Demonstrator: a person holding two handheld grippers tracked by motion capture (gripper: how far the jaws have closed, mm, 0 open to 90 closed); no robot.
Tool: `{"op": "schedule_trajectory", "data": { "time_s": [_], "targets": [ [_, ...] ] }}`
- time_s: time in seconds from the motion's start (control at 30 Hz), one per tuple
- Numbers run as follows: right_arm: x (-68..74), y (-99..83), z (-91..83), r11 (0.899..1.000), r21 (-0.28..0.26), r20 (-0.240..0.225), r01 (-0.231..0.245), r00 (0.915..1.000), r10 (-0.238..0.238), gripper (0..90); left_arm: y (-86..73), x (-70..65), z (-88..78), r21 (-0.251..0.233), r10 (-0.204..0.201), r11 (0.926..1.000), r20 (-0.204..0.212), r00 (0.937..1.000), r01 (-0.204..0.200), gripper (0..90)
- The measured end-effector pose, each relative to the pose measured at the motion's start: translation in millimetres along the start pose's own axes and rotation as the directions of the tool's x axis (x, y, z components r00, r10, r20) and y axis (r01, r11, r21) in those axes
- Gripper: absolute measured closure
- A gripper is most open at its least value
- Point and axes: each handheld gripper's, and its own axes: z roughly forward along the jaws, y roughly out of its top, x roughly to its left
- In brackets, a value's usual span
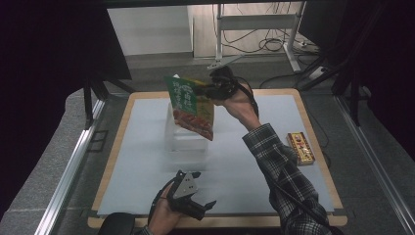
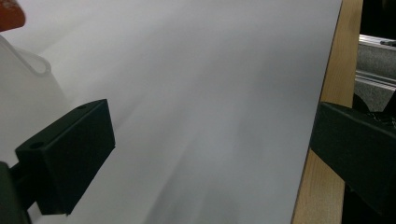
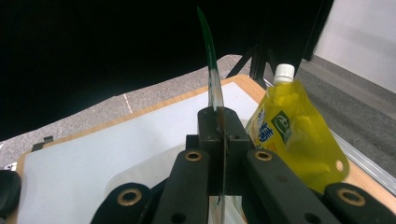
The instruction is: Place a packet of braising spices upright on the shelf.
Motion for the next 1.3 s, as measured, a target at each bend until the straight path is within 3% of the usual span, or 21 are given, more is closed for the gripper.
{"op": "schedule_trajectory", "data": {
  "time_s": [0.4, 0.67, 0.9, 0.97, 1.3],
  "targets": [
    [2.7, 2.4, 25.0, 1.000, 0.008, -0.021, 0.016, 0.9997, -0.015, 89.2, 0.0, -0.2, 0.1, -0.005, -0.004, 1.0000, 0.003, 1.0000, 0.004, 0.0],
    [-2.1, -7.8, 36.6, 1.000, 0.015, -0.032, -0.016, 0.9993, 0.017, 89.2, -0.1, 0.3, -0.2, -0.001, -0.003, 1.0000, 0.003, 1.0000, 0.003, 0.0],
    [-3.6, -20.3, 47.7, 0.998, 0.058, -0.030, -0.031, 0.9990, 0.032, 89.1, 0.0, 0.2, -0.2, 0.002, 0.001, 1.0000, 0.000, 1.0000, -0.001, 0.0],
    [-5.7, -23.1, 48.7, 0.998, 0.034, -0.038, -0.044, 0.9983, 0.045, 89.1, -0.1, 0.4, -0.3, 0.001, -0.002, 1.0000, 0.001, 1.0000, 0.002, 0.0],
    [-9.2, -28.7, 46.2, 0.998, 0.041, 0.011, -0.052, 0.9986, 0.051, 88.4, 0.1, -0.8, 0.6, 0.006, 0.000, 1.0000, 0.003, 1.0000, 0.000, 0.0]
  ]
}}
